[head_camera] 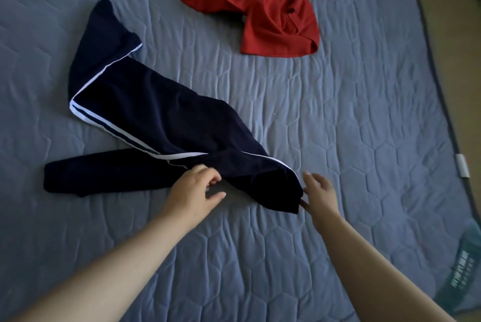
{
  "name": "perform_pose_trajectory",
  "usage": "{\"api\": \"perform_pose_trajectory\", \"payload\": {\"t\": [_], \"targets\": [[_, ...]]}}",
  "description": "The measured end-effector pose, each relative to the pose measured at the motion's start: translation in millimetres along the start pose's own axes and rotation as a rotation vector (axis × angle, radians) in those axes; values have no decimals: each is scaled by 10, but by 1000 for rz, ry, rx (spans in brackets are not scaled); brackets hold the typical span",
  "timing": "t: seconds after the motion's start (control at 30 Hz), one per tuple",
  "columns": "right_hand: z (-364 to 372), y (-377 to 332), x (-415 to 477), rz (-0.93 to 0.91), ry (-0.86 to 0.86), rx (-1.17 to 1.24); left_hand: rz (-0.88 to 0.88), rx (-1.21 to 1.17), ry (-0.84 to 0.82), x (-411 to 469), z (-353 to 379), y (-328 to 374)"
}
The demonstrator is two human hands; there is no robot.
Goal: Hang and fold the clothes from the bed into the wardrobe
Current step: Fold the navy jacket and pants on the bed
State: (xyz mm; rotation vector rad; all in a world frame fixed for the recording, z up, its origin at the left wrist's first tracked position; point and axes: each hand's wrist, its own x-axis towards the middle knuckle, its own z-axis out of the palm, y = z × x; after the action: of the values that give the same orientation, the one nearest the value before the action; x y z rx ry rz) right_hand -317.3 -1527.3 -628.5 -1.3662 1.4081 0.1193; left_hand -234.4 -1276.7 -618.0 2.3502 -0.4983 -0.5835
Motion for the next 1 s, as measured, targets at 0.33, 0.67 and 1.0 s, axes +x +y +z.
{"api": "perform_pose_trajectory", "payload": {"t": [0.33, 0.67, 1.0], "targets": [[-5, 464, -316, -311, -245, -371, 72, 76, -116, 75, 198, 129], [-223, -138, -218, 202, -511, 552, 174, 86, -96, -24, 219, 266], [-339, -667, -520, 310, -560, 630, 194, -134, 293, 41, 268, 829]]}}
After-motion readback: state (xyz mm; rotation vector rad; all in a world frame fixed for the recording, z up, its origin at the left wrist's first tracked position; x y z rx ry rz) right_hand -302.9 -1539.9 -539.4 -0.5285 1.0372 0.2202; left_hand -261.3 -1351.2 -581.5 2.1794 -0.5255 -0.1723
